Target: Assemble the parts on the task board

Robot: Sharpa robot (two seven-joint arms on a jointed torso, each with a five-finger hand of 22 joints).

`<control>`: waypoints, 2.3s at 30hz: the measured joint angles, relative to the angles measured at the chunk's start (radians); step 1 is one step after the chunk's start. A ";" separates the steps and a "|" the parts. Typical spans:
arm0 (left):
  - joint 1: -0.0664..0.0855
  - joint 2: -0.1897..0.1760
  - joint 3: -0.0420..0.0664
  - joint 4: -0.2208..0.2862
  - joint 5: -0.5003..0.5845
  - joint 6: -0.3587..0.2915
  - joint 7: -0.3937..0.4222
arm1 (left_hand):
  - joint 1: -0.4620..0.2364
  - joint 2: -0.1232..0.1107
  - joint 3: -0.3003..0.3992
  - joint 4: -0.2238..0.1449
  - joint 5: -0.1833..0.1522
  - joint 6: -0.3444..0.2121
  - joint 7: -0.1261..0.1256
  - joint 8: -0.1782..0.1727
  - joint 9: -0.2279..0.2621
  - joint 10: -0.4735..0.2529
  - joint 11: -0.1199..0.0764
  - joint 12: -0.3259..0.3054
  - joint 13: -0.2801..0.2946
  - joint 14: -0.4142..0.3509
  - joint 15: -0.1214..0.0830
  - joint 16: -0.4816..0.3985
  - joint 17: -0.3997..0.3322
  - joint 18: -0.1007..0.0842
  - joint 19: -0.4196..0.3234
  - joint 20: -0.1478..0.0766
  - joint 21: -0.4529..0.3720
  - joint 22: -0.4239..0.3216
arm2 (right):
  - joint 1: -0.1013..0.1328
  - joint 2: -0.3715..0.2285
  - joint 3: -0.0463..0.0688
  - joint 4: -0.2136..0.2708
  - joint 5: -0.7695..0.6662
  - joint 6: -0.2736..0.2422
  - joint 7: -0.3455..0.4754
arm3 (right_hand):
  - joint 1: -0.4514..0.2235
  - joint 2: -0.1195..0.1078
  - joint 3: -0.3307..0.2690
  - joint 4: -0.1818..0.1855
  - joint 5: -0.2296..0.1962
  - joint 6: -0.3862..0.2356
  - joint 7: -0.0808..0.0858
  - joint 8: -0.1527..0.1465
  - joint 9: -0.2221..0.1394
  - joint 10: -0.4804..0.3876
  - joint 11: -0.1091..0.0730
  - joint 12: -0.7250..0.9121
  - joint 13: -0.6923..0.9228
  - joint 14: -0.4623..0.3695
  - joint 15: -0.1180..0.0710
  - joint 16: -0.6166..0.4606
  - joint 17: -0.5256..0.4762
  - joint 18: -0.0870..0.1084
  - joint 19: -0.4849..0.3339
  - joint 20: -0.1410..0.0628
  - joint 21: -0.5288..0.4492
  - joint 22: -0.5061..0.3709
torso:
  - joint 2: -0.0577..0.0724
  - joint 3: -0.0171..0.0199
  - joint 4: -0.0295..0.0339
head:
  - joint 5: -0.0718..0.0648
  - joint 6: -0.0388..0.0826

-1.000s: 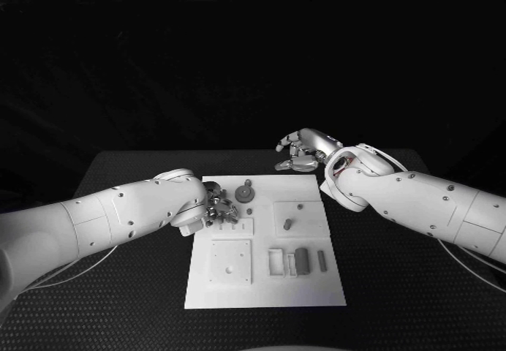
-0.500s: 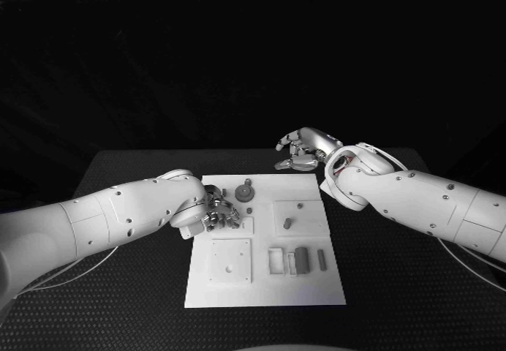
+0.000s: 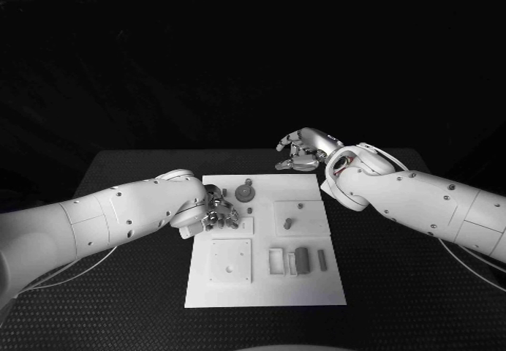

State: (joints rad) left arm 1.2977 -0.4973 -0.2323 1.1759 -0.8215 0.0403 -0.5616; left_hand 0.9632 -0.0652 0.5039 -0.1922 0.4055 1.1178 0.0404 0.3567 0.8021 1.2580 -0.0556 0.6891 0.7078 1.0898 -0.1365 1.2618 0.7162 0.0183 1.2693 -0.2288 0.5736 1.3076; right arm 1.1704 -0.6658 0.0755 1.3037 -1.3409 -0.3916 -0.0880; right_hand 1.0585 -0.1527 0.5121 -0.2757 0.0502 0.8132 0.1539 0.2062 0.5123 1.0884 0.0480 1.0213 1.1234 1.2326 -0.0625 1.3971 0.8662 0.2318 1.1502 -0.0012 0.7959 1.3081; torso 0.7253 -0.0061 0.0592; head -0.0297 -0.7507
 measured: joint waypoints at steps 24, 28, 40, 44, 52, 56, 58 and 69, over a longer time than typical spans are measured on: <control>-0.001 -0.002 0.000 0.003 -0.042 -0.008 -0.004 | 0.000 0.000 -0.003 -0.003 0.002 0.001 0.001 0.001 0.000 0.004 -0.003 0.004 0.001 0.000 0.000 0.005 0.000 0.000 0.005 -0.001 0.004 0.000 | 0.000 0.001 0.000 0.000 0.000 0.002 0.000 | 0.000 0.000 0.000 0.000 0.000 0.001 -0.001 0.000 0.000 -0.003 -0.004 0.004 -0.002 0.000 0.000 0.000 0.000 0.000 0.000 0.000 0.000 0.000 | 0.000 0.0000 -0.0002 | 0.000 0.000; -0.001 -0.003 -0.001 0.006 -0.043 -0.013 -0.004 | 0.000 0.000 -0.003 -0.003 0.002 0.001 0.001 0.001 0.000 0.004 -0.003 0.004 0.001 0.000 0.000 0.005 0.000 0.000 0.005 -0.001 0.004 0.000 | 0.000 0.001 0.000 0.000 0.000 0.002 0.000 | 0.000 0.000 0.000 0.000 0.000 0.002 -0.001 0.000 0.000 -0.003 -0.004 0.004 -0.002 0.000 0.000 0.000 0.000 0.000 0.000 0.000 0.000 0.000 | 0.000 0.0002 -0.0003 | 0.001 0.000; -0.004 -0.020 -0.003 0.034 -0.048 -0.054 -0.001 | 0.000 0.000 -0.004 -0.004 0.010 0.008 -0.006 0.004 -0.001 0.011 -0.007 0.012 0.002 0.003 -0.003 0.011 0.000 0.000 0.002 -0.004 0.012 0.000 | 0.000 -0.001 0.000 -0.001 0.000 0.003 0.000 | 0.000 0.000 0.000 0.000 0.000 -0.001 0.001 0.000 0.000 -0.003 -0.004 0.004 -0.002 0.000 0.000 0.000 0.000 0.000 0.002 -0.002 -0.004 0.000 | 0.001 0.0005 -0.0009 | 0.001 0.000; -0.005 -0.029 -0.003 0.046 -0.048 -0.063 0.000 | 0.000 0.000 -0.004 -0.004 0.012 0.008 -0.006 0.004 -0.001 0.011 -0.007 0.012 0.002 0.003 -0.003 0.012 0.000 0.000 0.003 -0.004 0.019 0.000 | 0.000 -0.003 0.000 -0.001 0.000 0.003 0.000 | 0.000 0.000 0.000 0.000 0.000 -0.001 0.001 0.000 0.000 -0.003 -0.004 0.004 -0.003 0.000 0.000 0.000 0.000 0.000 0.002 -0.002 -0.004 0.000 | 0.001 0.0005 -0.0008 | 0.002 -0.001; -0.005 -0.069 -0.003 0.085 -0.049 -0.088 0.002 | 0.000 0.000 -0.002 -0.002 0.019 0.010 -0.008 0.004 0.000 0.016 -0.009 0.012 0.003 0.003 -0.003 0.016 0.000 0.000 0.003 -0.004 0.020 0.000 | 0.000 -0.006 0.000 -0.001 0.001 0.003 0.000 | 0.000 0.000 0.000 0.000 0.000 -0.001 0.001 0.000 0.000 -0.003 -0.004 0.004 -0.003 0.000 0.000 0.000 -0.001 0.000 0.004 0.000 -0.004 0.000 | 0.000 0.0002 -0.0002 | -0.001 -0.002; -0.005 -0.085 -0.004 0.101 -0.053 -0.098 -0.002 | 0.000 0.000 -0.002 -0.002 0.019 0.011 -0.009 0.004 0.001 0.016 -0.009 0.015 0.003 0.003 -0.003 0.016 0.000 0.000 0.003 -0.004 0.020 0.000 | 0.000 -0.006 0.000 -0.001 0.001 0.003 0.000 | 0.000 0.000 0.000 0.000 0.000 0.000 0.001 0.000 0.000 -0.003 -0.004 0.004 -0.003 0.000 0.000 0.000 -0.001 0.000 0.004 0.000 -0.004 0.000 | 0.000 -0.0003 0.0007 | -0.001 -0.002; -0.005 -0.087 -0.005 0.107 -0.055 -0.102 -0.005 | 0.000 0.000 -0.002 -0.002 0.019 0.011 -0.009 0.004 0.001 0.016 -0.009 0.015 0.002 0.003 -0.003 0.016 0.000 0.000 0.003 -0.004 0.020 0.000 | 0.000 -0.006 0.000 -0.002 0.001 0.003 0.000 | 0.000 0.000 0.000 0.000 0.000 0.000 0.001 0.000 0.000 -0.003 -0.004 0.004 -0.003 0.000 0.000 0.000 -0.001 0.000 0.004 0.000 -0.004 0.000 | 0.000 -0.0003 0.0008 | -0.001 -0.003; -0.006 -0.087 -0.005 0.123 -0.070 -0.139 -0.007 | 0.000 0.000 -0.002 -0.002 0.019 0.012 -0.010 0.006 0.001 0.016 -0.009 0.015 0.002 0.003 -0.003 0.016 -0.001 0.000 0.003 -0.003 0.024 0.000 | -0.003 -0.006 0.000 -0.005 0.002 0.004 0.000 | 0.000 0.000 0.000 0.000 0.000 0.000 0.001 0.000 0.000 -0.003 -0.004 0.004 -0.003 0.000 0.000 0.000 -0.001 0.000 0.004 0.000 -0.004 0.000 | 0.000 -0.0004 -0.0002 | 0.000 -0.001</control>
State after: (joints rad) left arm 1.2915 -0.5842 -0.2370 1.2985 -0.8913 -0.0990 -0.5685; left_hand 0.9631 -0.0651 0.5019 -0.1943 0.4248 1.1299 0.0305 0.3629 0.8029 1.2740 -0.0644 0.7045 0.7101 1.0931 -0.1398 1.2775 0.7148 0.0182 1.2725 -0.2323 0.5973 1.3077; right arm 1.1679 -0.6723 0.0755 1.2987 -1.3391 -0.3879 -0.0877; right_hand 1.0585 -0.1527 0.5121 -0.2757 0.0502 0.8130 0.1544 0.2062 0.5125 1.0853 0.0441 1.0252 1.1200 1.2326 -0.0625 1.3971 0.8655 0.2317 1.1540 -0.0013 0.7918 1.3081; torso 0.7252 -0.0065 0.0590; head -0.0292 -0.7517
